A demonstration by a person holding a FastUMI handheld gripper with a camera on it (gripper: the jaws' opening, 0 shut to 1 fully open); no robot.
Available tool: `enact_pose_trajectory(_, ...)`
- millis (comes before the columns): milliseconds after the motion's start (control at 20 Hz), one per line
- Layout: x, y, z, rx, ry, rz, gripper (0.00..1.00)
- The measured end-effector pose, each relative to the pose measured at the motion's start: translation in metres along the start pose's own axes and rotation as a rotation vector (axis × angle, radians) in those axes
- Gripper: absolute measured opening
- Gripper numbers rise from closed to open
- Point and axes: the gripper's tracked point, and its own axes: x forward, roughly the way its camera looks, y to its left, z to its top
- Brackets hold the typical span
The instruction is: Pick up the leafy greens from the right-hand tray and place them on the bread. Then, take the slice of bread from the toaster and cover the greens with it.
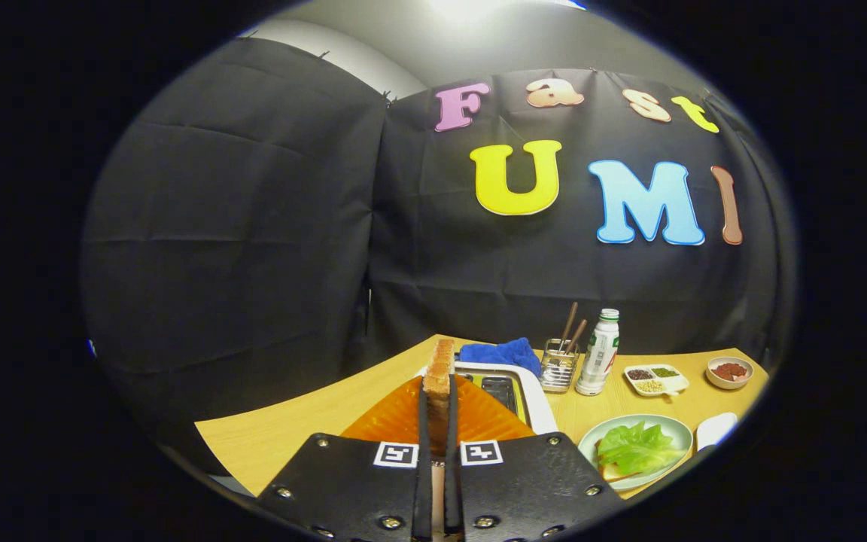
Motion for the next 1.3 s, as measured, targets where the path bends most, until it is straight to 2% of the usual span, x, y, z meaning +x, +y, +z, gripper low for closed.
enact_pose_trajectory(300, -0.014, -0.011, 0.033, 0.041, -0.061, 0.037, 0.06)
enact_pose_trajectory(700, -0.045, -0.048, 0.071, 0.071, -0.149, 0.002, 0.06)
enact_pose_trajectory(1300, -0.075, -0.162, 0.038, 0.074, -0.095, -0.188, 0.06)
